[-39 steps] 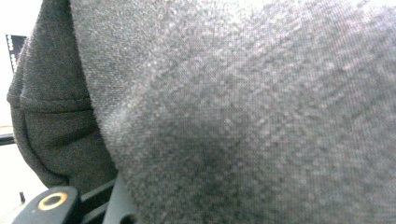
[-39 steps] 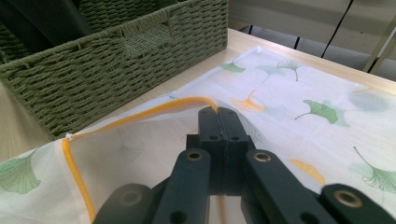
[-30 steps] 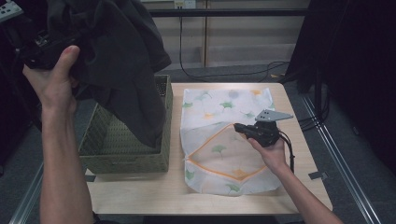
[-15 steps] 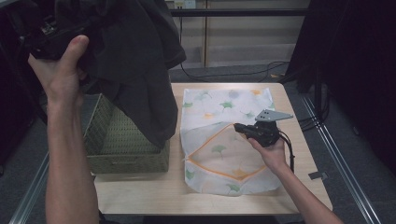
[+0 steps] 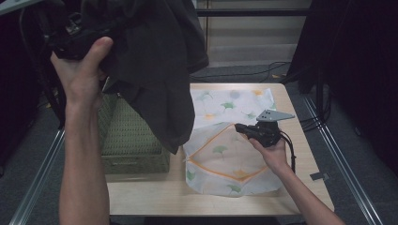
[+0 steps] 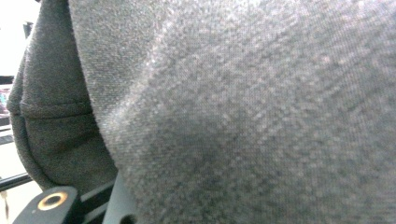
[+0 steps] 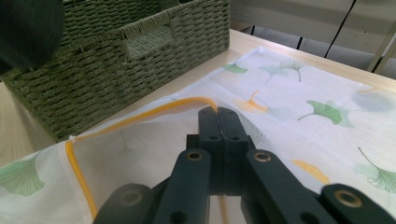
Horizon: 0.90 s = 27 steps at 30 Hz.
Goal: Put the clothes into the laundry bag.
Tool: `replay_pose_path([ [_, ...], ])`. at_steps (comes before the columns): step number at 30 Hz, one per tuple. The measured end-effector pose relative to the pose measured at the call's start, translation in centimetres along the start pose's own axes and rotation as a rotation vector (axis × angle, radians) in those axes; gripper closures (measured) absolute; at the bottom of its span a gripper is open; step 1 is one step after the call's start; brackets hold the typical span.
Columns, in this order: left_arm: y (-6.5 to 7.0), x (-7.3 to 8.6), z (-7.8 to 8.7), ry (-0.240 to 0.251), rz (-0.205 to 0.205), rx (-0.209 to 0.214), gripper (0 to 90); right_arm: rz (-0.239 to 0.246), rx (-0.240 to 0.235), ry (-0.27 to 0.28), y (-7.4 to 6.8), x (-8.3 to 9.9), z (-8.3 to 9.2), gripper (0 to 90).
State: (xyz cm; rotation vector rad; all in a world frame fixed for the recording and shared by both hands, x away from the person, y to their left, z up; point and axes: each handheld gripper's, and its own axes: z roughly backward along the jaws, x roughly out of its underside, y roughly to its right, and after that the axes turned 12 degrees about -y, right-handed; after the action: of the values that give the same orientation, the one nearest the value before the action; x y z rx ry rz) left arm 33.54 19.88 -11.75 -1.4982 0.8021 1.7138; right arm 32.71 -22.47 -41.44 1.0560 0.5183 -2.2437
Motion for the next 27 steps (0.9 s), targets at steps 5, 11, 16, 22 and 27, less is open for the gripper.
replay_pose_path([
  [5, 1.1, 0.0, -2.1, -0.008, -0.004, 0.053, 57.3, 0.005, -0.006, 0.004, -0.2, -0.1, -0.2, 90.0],
  [11, 2.3, -0.4, -3.7, -0.005, -0.02, 0.097, 57.2, -0.004, -0.009, 0.008, 0.0, -0.1, 0.0, 90.0],
  [16, 3.6, 0.0, -5.3, -0.012, -0.03, 0.141, 57.1, -0.003, -0.016, 0.013, 0.0, -0.2, 0.0, 90.0],
  [22, 5.0, 2.8, -6.9, -0.023, -0.03, 0.206, 57.1, -0.004, -0.017, 0.02, 0.0, -0.2, 0.0, 90.0],
  [27, 5.5, 5.6, -7.4, -0.039, -0.029, 0.225, 57.0, -0.01, -0.018, 0.026, 0.1, -0.2, 0.1, 90.0],
])
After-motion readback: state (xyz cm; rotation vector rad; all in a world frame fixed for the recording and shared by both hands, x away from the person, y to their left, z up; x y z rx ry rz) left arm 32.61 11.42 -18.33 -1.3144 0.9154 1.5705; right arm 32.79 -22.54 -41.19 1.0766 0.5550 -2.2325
